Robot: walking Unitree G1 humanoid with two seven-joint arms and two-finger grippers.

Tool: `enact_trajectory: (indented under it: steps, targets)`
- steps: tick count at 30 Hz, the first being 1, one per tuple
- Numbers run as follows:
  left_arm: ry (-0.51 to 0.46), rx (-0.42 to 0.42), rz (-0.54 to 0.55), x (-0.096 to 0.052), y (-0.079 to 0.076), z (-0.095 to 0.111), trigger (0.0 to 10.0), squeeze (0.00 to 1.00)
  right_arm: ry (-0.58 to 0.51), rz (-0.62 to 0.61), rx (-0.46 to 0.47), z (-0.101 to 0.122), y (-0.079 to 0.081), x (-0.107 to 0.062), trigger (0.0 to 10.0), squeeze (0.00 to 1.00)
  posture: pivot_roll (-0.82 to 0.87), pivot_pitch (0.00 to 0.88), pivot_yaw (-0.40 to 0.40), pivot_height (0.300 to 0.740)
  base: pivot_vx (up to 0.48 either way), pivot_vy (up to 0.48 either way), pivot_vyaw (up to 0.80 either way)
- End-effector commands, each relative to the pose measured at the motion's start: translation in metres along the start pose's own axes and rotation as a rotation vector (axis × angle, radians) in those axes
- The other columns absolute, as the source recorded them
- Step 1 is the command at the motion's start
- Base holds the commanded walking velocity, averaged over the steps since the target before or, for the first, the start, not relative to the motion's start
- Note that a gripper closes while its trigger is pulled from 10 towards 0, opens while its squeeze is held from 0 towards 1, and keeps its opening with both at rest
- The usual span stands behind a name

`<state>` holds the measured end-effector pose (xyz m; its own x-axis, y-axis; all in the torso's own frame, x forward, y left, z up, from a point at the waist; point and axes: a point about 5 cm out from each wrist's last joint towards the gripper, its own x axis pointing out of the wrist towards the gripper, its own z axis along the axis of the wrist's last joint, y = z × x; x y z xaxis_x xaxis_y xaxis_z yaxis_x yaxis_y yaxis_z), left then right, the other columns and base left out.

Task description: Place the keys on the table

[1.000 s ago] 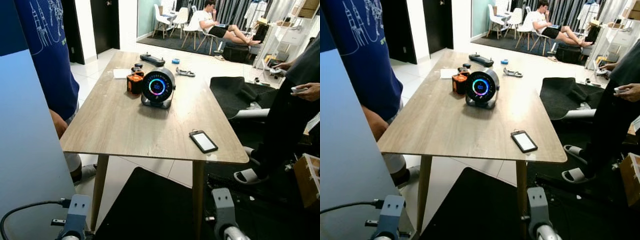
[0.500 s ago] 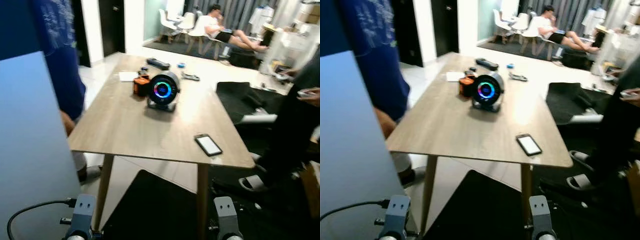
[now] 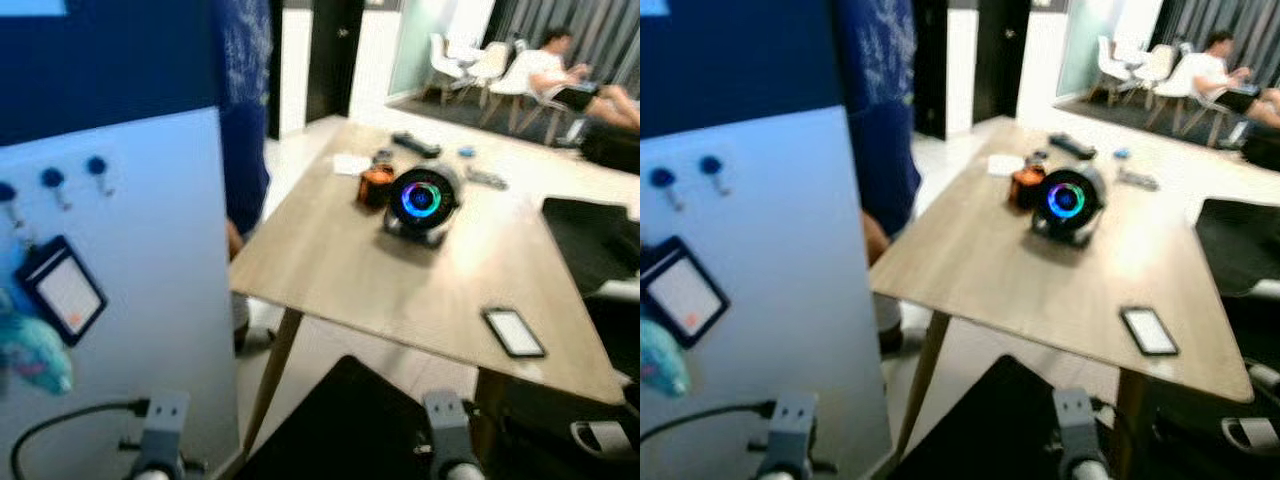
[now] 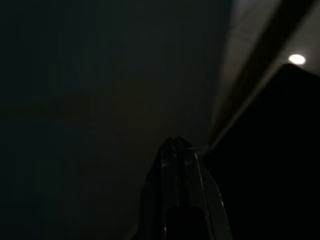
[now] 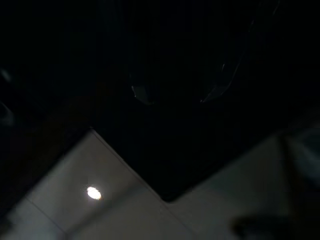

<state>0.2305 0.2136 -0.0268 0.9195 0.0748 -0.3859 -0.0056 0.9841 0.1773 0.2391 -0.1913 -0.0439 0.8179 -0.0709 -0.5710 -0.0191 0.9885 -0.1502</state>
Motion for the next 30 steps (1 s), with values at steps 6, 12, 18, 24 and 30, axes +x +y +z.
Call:
enact_trajectory:
  steps: [6, 12, 18, 24, 30]
  targets:
    - [0.028, -0.006, 0.003, -0.0043, 0.0004, -0.0081, 10.0, 0.00, -0.001, -0.005, -0.006, 0.0008, -0.0034, 0.0003, 10.0, 0.00, 0.12, 0.013, -0.055, 0.740, 0.000, 0.000, 0.80]
    - [0.032, -0.006, 0.001, -0.0054, 0.0006, -0.0098, 10.0, 0.00, -0.003, -0.003, -0.007, 0.0017, -0.0032, 0.0006, 10.0, 0.00, 0.12, 0.013, -0.055, 0.740, 0.000, 0.000, 0.80]
    - [0.033, -0.013, -0.001, -0.0055, 0.0007, -0.0101, 10.0, 0.00, 0.003, 0.004, -0.010, 0.0001, -0.0017, 0.0002, 10.0, 0.00, 0.12, 0.015, -0.056, 0.740, 0.000, 0.000, 0.80]
    - [0.039, -0.016, -0.007, -0.0056, 0.0007, -0.0109, 10.0, 0.00, 0.007, 0.007, -0.010, -0.0008, -0.0010, 0.0000, 10.0, 0.00, 0.12, 0.013, -0.055, 0.740, 0.000, 0.000, 0.80]
    - [0.041, -0.017, -0.008, -0.0056, 0.0007, -0.0112, 10.0, 0.00, 0.007, 0.008, -0.009, -0.0007, -0.0008, 0.0000, 10.0, 0.00, 0.12, 0.012, -0.055, 0.740, 0.000, 0.000, 0.80]
